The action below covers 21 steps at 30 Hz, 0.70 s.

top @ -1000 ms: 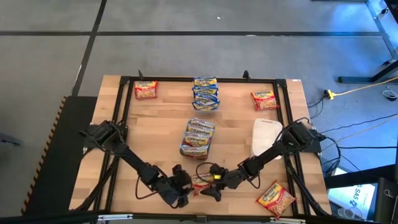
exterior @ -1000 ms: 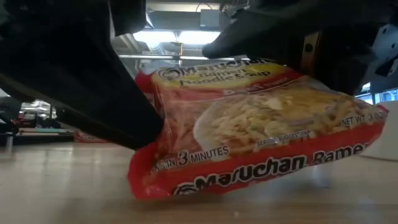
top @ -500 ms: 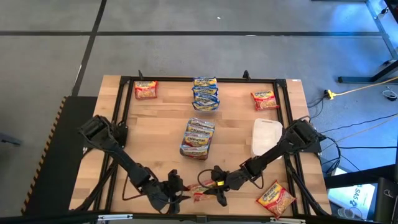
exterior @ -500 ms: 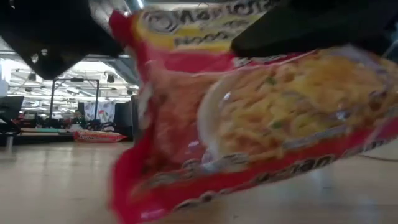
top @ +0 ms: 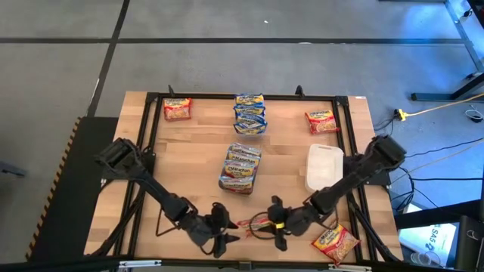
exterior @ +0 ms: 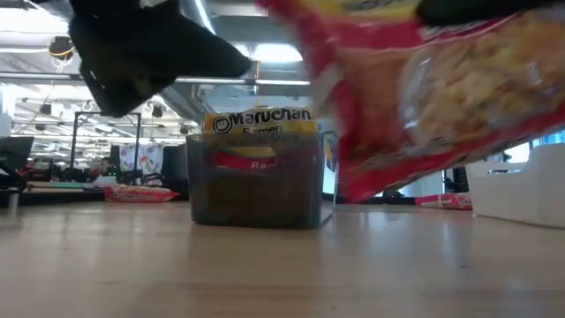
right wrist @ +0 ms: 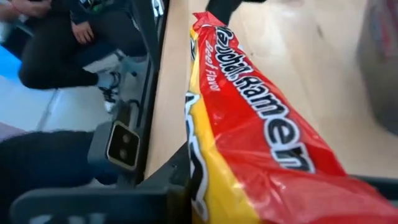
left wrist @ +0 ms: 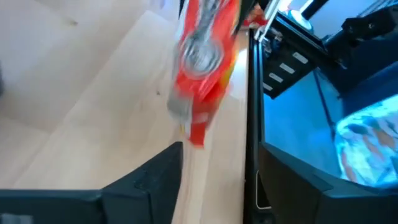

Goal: Sort Maruchan noodles
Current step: Put the red noodle pack into the white bin

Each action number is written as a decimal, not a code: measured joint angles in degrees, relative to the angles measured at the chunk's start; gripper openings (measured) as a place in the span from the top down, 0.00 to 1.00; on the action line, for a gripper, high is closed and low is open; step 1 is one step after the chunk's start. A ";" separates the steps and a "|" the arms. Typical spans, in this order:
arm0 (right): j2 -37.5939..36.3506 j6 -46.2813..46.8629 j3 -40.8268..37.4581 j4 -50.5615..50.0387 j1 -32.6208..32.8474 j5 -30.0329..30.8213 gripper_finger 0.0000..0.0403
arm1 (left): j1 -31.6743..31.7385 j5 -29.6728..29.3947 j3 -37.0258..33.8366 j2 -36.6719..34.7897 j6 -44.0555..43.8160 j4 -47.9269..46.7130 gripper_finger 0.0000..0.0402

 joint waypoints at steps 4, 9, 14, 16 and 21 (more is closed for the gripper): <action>-4.38 -0.71 0.00 -6.58 1.70 2.84 0.79 | 1.48 1.85 0.00 0.02 -0.02 2.28 0.46; -8.40 -0.68 -0.02 -10.43 3.16 5.36 0.78 | 0.71 -1.06 0.00 0.02 10.44 6.64 0.46; -10.01 -3.46 0.02 -6.06 4.46 9.36 0.79 | -2.76 -8.24 -0.04 -0.32 19.11 11.45 0.46; -10.01 -4.82 0.02 -3.87 4.45 10.58 0.79 | -3.58 -12.49 -0.04 -0.35 21.70 13.10 0.47; -10.00 -7.77 0.02 0.19 4.41 13.40 0.78 | -4.37 -16.76 -0.04 -0.37 25.13 17.00 0.47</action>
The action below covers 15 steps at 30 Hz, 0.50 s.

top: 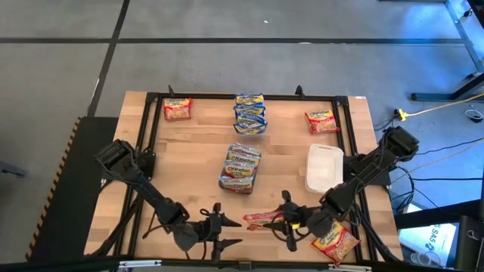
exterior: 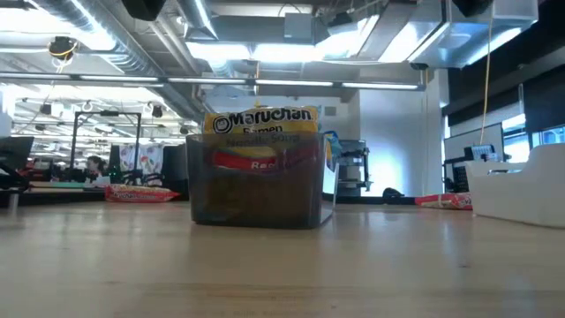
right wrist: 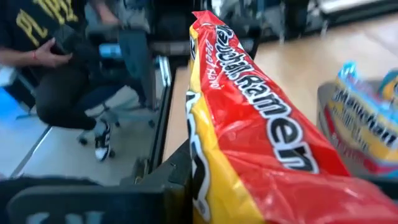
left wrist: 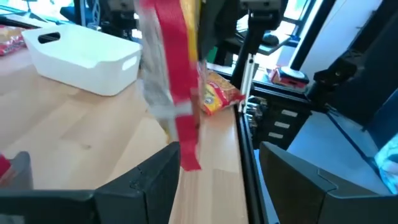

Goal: Sort Maruchan noodles
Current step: Put the red noodle pack into the white bin

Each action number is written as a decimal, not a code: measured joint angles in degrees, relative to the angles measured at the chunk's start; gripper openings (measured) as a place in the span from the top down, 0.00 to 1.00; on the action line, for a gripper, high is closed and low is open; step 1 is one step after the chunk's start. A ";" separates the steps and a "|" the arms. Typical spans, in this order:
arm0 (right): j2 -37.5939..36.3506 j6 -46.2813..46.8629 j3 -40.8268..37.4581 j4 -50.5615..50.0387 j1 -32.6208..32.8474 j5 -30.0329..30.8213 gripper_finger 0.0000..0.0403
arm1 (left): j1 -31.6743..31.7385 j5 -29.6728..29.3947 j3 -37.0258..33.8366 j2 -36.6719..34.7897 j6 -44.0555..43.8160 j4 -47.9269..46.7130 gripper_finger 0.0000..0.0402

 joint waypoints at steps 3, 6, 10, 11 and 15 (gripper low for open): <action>0.01 -3.19 0.00 3.88 -0.03 1.52 0.79 | 0.31 0.28 0.00 0.00 0.02 0.52 0.47; 0.01 -6.10 0.00 6.36 -0.79 1.43 0.79 | 1.29 -0.15 0.00 0.00 0.13 0.50 0.47; 0.18 -7.78 0.00 7.54 -1.30 1.01 0.79 | 3.22 0.52 0.00 0.00 0.23 2.22 0.47; 0.44 -7.91 0.00 8.09 -1.48 1.01 0.79 | 3.71 1.15 0.00 0.00 0.23 2.52 0.47; 1.40 -9.22 -0.04 9.79 -2.43 0.33 0.79 | 5.57 3.37 0.00 0.00 0.23 3.44 0.47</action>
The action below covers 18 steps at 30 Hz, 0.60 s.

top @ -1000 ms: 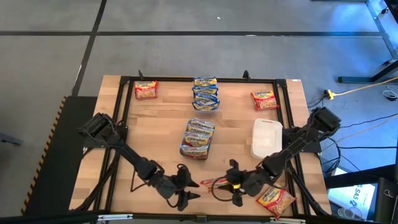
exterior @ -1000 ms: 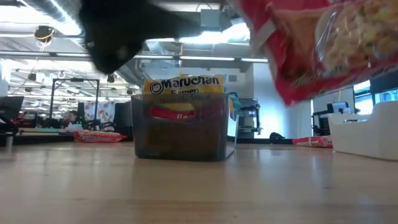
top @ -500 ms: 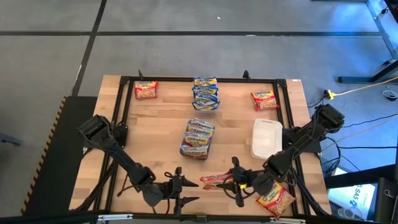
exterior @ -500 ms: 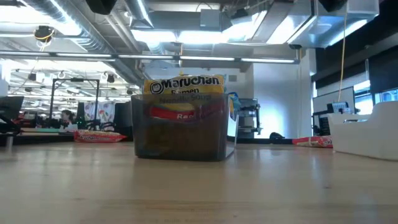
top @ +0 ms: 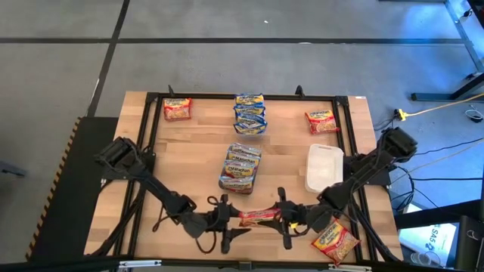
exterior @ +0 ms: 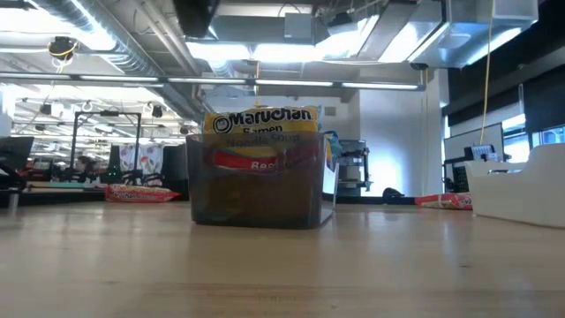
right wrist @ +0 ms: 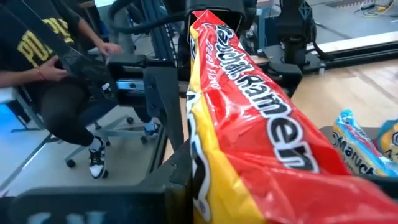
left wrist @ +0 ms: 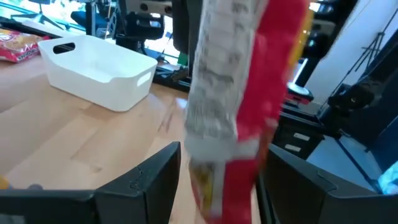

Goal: Sort Maruchan noodles
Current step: Put the red noodle pack into the white bin

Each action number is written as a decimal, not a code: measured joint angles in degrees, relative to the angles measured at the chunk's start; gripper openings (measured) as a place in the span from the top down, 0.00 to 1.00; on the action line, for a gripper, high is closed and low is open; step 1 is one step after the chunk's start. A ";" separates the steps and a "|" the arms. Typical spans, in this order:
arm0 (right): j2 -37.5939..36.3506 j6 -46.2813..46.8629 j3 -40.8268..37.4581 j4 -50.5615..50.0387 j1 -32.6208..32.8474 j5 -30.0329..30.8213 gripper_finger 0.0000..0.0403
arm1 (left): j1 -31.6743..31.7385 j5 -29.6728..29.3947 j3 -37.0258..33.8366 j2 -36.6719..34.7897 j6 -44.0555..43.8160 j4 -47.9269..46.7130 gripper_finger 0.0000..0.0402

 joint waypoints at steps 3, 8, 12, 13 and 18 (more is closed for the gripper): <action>0.82 -1.39 0.00 2.83 -0.79 -0.31 0.79 | 1.23 1.87 0.00 0.00 0.02 0.74 0.47; 1.69 -3.07 0.00 5.51 -2.08 -2.26 0.78 | 2.15 3.20 0.00 0.00 1.06 0.94 0.52; 1.76 -2.88 0.00 5.40 -2.96 -4.10 0.76 | 2.08 3.24 0.00 0.00 1.75 0.93 0.64; 1.76 -2.71 0.00 5.42 -3.03 -4.52 0.75 | 2.08 3.36 0.00 0.00 2.26 0.91 0.67; 1.76 -1.62 0.00 4.90 -3.77 -7.37 0.63 | 1.82 3.63 0.00 0.00 4.07 0.58 0.71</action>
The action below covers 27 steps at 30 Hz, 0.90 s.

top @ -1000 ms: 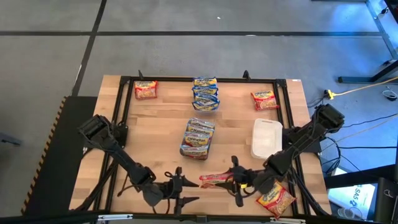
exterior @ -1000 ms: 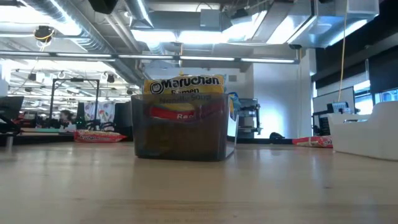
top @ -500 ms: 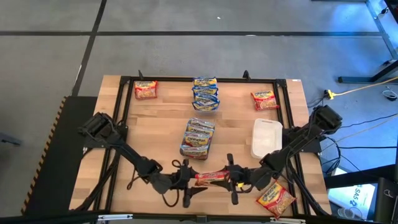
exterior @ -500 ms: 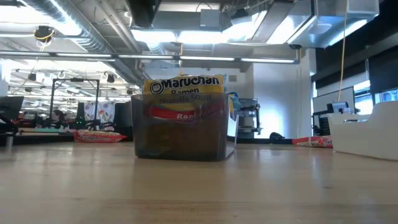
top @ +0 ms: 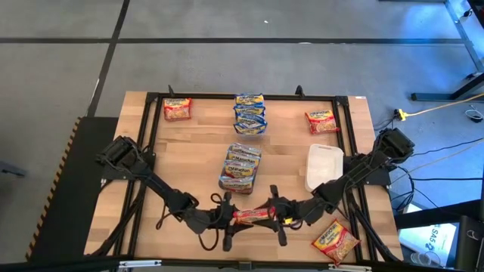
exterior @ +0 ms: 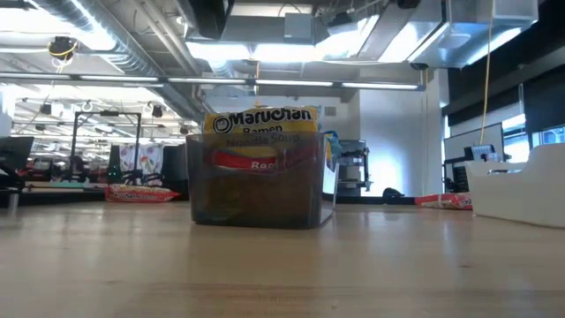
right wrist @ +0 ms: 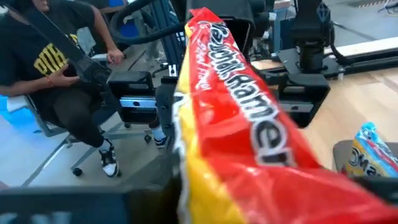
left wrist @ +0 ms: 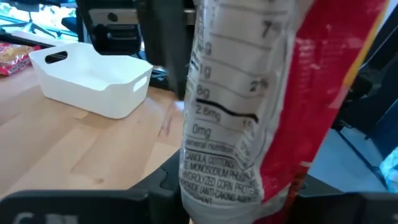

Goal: Sort Maruchan noodles
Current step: Put the red noodle pack into the white bin

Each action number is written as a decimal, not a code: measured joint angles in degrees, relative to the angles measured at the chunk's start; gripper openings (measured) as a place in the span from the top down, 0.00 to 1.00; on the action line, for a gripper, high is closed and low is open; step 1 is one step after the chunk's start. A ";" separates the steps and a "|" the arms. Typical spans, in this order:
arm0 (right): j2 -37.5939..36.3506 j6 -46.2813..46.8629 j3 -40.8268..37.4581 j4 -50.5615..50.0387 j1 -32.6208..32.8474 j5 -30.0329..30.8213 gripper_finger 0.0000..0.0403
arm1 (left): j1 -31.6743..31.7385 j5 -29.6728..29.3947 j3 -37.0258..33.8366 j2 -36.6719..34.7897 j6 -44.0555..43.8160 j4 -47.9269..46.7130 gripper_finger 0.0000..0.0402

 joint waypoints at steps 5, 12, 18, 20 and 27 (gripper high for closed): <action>-4.19 0.55 0.00 -10.99 0.17 -2.76 0.43 | -1.47 -1.50 0.00 -0.66 0.17 -4.16 0.71; -12.46 5.97 4.71 -31.46 -0.12 -6.82 0.27 | -2.45 -1.29 -0.02 -1.40 -5.29 -14.39 0.71; -7.20 2.89 17.21 -44.79 -2.85 -6.71 0.28 | -0.75 -0.79 -0.02 -1.16 -7.42 -16.82 0.71; -4.45 3.07 21.15 -49.32 -4.40 -8.85 0.29 | -0.32 -0.31 -0.02 -1.20 -7.34 -16.86 0.71; 3.50 3.17 30.15 -59.61 -7.78 -15.99 0.30 | 0.28 0.38 -0.02 -1.20 -7.24 -16.98 0.71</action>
